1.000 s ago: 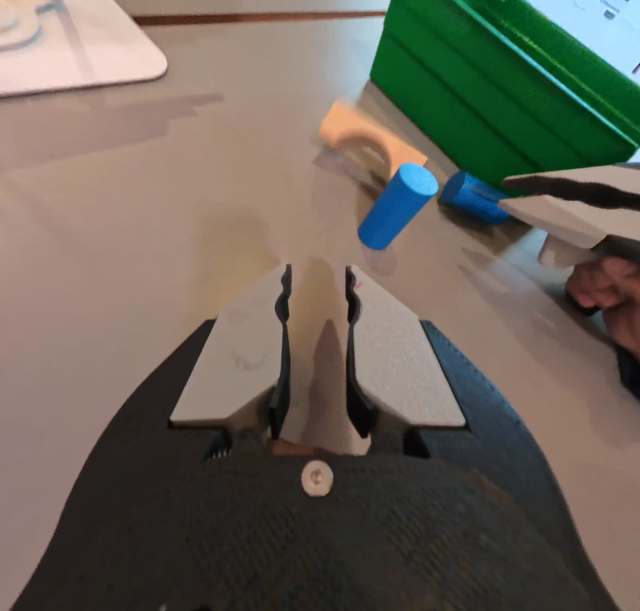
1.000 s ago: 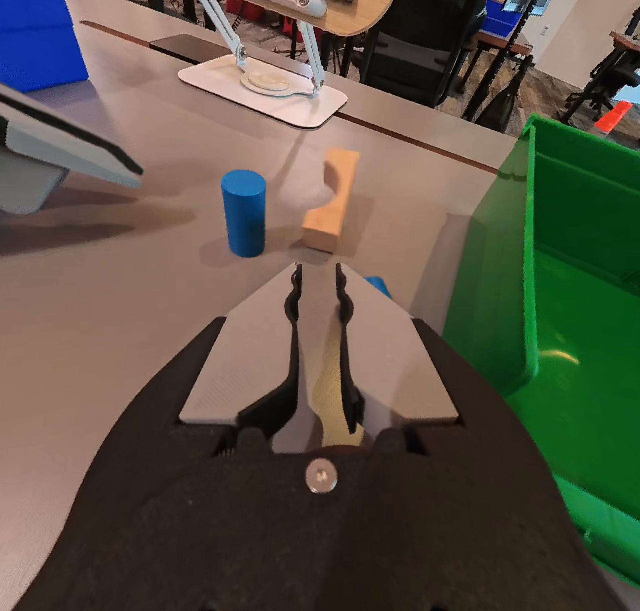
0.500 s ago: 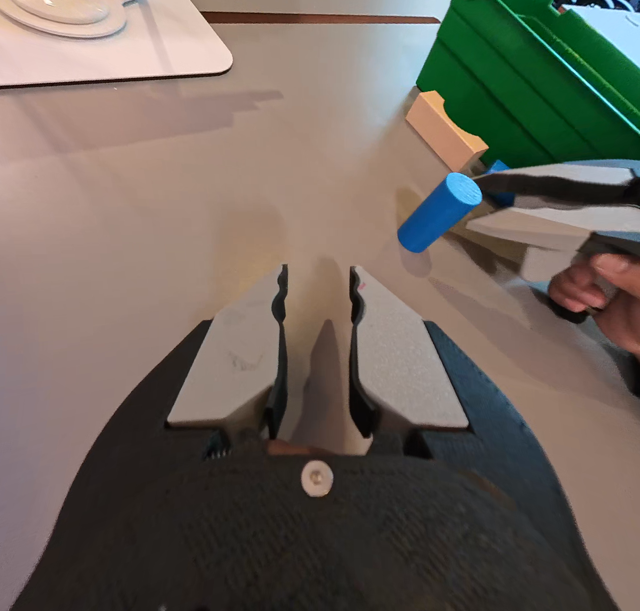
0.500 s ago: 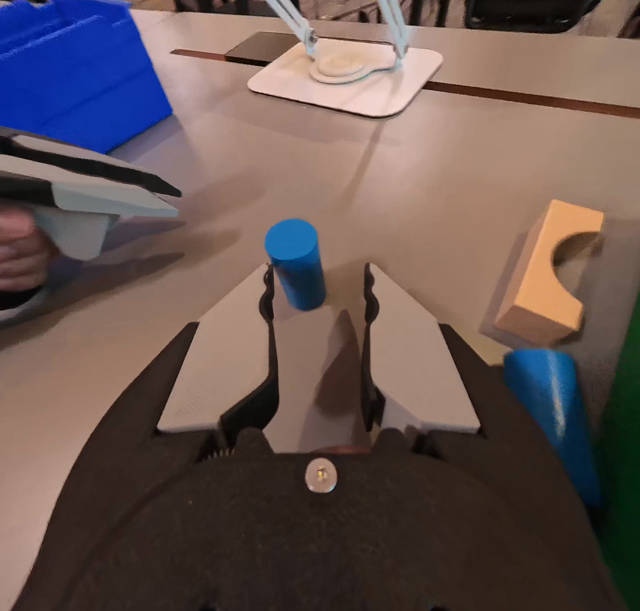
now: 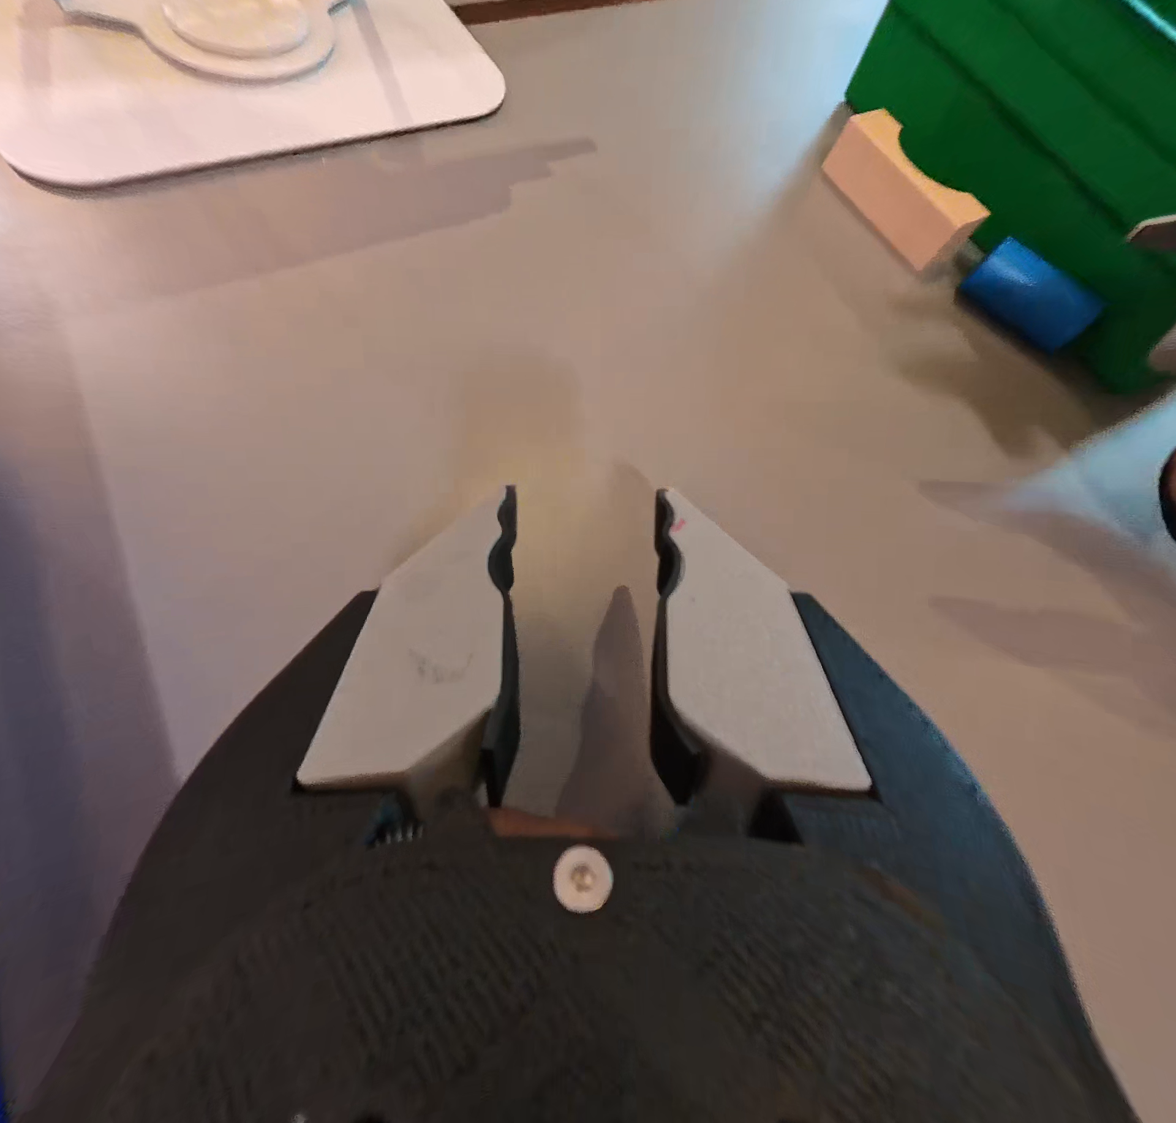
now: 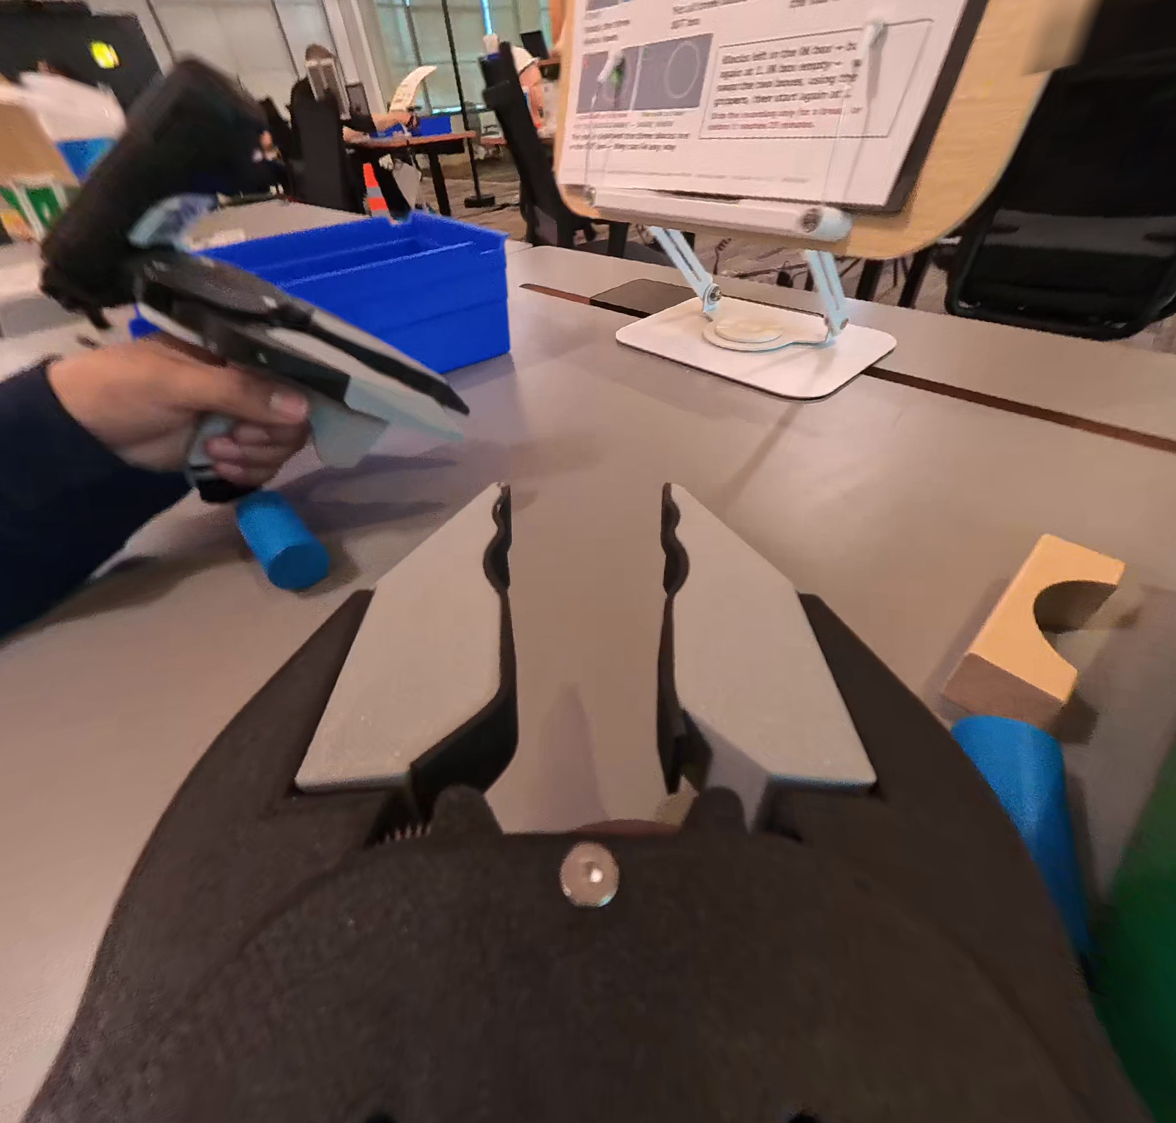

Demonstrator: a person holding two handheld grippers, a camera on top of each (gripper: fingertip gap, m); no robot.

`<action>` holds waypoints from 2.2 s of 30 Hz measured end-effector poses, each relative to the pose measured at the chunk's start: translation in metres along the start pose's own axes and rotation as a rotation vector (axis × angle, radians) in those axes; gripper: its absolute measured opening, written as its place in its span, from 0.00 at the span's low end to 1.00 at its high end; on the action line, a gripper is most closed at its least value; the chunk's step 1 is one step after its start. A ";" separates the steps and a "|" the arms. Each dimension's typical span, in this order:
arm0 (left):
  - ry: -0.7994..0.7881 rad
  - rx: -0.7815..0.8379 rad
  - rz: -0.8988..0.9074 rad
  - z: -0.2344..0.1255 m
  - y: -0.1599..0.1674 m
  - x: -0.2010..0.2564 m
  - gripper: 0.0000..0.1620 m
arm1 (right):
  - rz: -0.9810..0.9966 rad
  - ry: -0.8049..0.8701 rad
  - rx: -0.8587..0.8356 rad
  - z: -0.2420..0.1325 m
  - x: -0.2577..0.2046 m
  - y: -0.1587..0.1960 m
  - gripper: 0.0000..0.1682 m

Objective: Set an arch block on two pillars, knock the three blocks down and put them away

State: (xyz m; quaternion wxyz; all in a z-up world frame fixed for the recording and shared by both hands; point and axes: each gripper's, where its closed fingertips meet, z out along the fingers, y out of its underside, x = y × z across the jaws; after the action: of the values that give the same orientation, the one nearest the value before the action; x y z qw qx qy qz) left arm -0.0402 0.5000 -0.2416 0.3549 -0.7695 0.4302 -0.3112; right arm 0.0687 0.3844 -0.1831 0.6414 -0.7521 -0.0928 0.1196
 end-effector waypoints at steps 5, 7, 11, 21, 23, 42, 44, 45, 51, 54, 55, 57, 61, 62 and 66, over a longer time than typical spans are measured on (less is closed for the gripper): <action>0.221 -0.065 0.261 -0.076 0.026 0.071 0.37 | -0.157 0.045 0.030 -0.019 -0.012 0.002 0.25; 0.213 -0.132 0.548 -0.112 0.060 0.084 0.41 | -0.160 0.022 -0.008 -0.020 -0.017 0.010 0.25; 0.166 -0.277 0.707 -0.121 0.108 0.070 0.45 | -0.158 -0.020 0.014 -0.018 -0.026 0.004 0.24; 0.271 -0.357 0.589 -0.088 0.125 0.081 0.18 | -0.129 -0.028 0.057 -0.045 -0.023 -0.002 0.20; 0.213 -0.299 0.622 -0.082 0.110 0.077 0.18 | -0.154 0.007 0.113 -0.068 -0.021 -0.021 0.20; 0.215 0.356 1.148 -0.012 -0.006 0.214 0.19 | 0.290 -0.209 -0.119 -0.132 -0.036 0.024 0.30; 0.150 0.431 1.237 -0.006 -0.009 0.224 0.18 | 0.322 -0.212 -0.109 -0.118 -0.045 0.022 0.30; 0.143 0.452 1.266 -0.004 -0.008 0.229 0.18 | 0.335 -0.206 -0.110 -0.112 -0.047 0.021 0.32; 0.170 0.514 1.294 -0.007 0.000 0.243 0.18 | 0.314 -0.145 -0.169 -0.078 -0.044 0.028 0.30; 0.173 0.508 1.295 -0.007 0.003 0.242 0.18 | 0.334 -0.223 -0.167 -0.066 -0.057 0.025 0.19; 0.166 0.498 1.288 -0.006 0.004 0.240 0.18 | 0.321 -0.214 -0.183 -0.063 -0.056 0.027 0.19; 0.178 0.478 1.260 -0.004 0.006 0.236 0.18 | 0.306 -0.212 -0.206 -0.060 -0.057 0.030 0.18; 0.186 0.445 1.200 -0.001 0.005 0.231 0.18 | 0.329 -0.186 -0.201 -0.056 -0.054 0.029 0.18; 0.180 0.441 1.182 0.000 0.004 0.229 0.19 | 0.326 -0.170 -0.200 -0.056 -0.051 0.028 0.18; 0.172 0.390 1.066 0.003 0.001 0.213 0.33 | 0.320 -0.126 -0.190 -0.065 -0.039 0.019 0.18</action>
State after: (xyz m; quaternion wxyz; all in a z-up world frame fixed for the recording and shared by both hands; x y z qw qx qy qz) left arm 0.0547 0.3118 -0.2073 0.5617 -0.3385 0.7209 -0.2241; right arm 0.0504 0.3083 -0.1898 0.5333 -0.8054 -0.0229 0.2577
